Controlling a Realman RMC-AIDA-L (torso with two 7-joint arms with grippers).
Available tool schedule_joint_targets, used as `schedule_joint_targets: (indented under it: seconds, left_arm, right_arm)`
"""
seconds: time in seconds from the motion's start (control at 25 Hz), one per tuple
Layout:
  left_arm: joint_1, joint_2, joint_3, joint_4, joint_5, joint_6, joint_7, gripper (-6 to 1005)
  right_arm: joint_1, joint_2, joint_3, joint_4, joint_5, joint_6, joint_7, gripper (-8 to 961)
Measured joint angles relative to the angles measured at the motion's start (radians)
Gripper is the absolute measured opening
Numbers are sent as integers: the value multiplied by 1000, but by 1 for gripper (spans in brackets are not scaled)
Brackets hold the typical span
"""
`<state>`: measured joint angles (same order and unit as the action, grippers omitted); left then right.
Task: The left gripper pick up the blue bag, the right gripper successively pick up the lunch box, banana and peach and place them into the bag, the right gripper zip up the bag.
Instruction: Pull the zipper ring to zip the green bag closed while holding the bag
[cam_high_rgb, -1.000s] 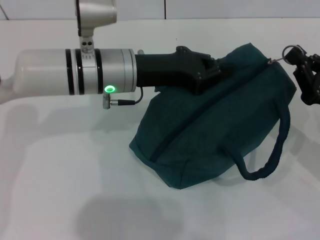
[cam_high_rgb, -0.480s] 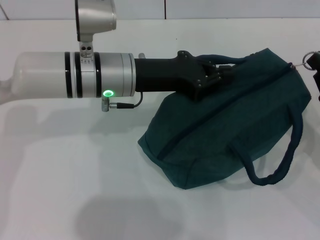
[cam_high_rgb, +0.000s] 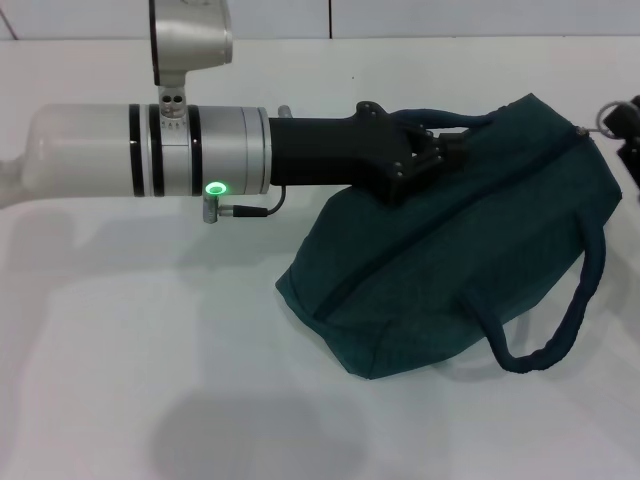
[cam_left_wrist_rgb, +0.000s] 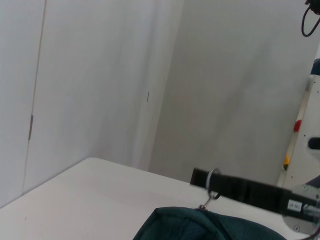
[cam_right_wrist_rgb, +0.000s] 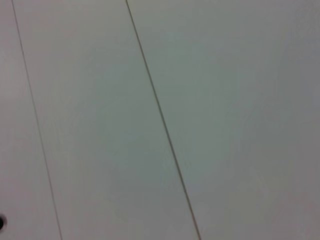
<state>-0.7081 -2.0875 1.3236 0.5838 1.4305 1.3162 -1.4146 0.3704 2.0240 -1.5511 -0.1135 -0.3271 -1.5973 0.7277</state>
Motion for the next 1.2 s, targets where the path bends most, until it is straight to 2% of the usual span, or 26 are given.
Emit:
schedule_joint_targets:
  seconds: [0.2, 0.32, 0.52, 0.84, 1.2]
  left_arm:
    - [2, 0, -2, 0, -2, 0, 23, 36]
    - [2, 0, -2, 0, -3, 0, 30, 36]
    - [3, 1, -3, -1, -1, 0, 43, 36]
    - [-1, 1, -3, 2, 3, -4, 55, 37]
    - [2, 2, -3, 4, 0, -3, 72, 34]
  right_arm:
    - [-23, -2, 2, 5, 49, -38, 27, 222]
    - [-37, -8, 2, 7, 61, -33, 55, 454]
    - [-36, -18, -7, 7, 43, 21, 99, 475]
    - [0, -32, -8, -4, -75, 94, 171, 494]
    - [-7, -80, -10, -5, -157, 61, 254, 493]
